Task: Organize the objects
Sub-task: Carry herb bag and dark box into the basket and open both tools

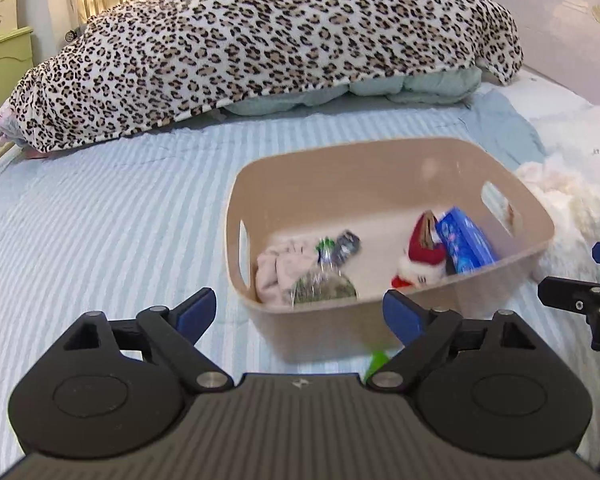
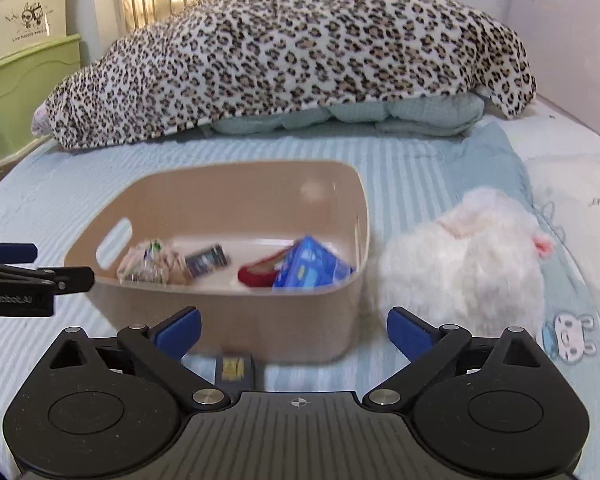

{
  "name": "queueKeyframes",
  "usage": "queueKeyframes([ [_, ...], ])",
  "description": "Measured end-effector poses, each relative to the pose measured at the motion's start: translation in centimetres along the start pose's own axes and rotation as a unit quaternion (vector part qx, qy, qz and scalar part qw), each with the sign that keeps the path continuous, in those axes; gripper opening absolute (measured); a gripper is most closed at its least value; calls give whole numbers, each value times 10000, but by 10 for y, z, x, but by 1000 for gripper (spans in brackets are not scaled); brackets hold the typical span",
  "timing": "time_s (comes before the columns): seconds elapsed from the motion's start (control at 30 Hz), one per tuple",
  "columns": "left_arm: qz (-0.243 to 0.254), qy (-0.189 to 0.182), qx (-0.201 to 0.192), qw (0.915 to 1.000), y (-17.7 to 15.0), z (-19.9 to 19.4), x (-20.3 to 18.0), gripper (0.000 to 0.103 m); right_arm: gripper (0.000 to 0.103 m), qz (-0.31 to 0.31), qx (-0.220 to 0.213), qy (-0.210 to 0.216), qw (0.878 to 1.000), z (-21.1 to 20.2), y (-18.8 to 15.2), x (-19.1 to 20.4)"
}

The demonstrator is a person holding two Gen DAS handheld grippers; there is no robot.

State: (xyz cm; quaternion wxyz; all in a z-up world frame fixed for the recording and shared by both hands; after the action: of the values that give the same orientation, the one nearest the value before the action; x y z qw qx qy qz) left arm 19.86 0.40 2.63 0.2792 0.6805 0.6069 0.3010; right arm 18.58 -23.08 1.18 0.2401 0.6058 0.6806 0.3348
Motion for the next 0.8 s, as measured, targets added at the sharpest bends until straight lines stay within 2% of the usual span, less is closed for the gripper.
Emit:
queueKeyframes([
  [0.37, 84, 22, 573, 9983, -48, 27, 0, 91, 101, -489, 668, -116, 9965, 28, -42, 17],
  [0.5, 134, 50, 524, 9985, -57, 37, -3, 91, 101, -494, 810, -199, 9953, 43, -50, 13],
  [0.8, -45, -279, 617, 9977, -59, 54, -10, 91, 100, -545, 943, 34, 9940, 66, -59, 17],
])
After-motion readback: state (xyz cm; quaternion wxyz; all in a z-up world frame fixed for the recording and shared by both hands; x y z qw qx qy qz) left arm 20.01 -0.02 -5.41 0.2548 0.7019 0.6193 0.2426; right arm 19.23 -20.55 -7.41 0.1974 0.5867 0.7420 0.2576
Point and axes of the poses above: each gripper's, at about its wrist camera, not at the fingertips, and z roughly the way its jaws point, x to its left, y to its top, the point moved 1 cm from there along z, roughly the way its jaws point, and after that the axes turned 2 degrees about -x, right-handed, at the moved point
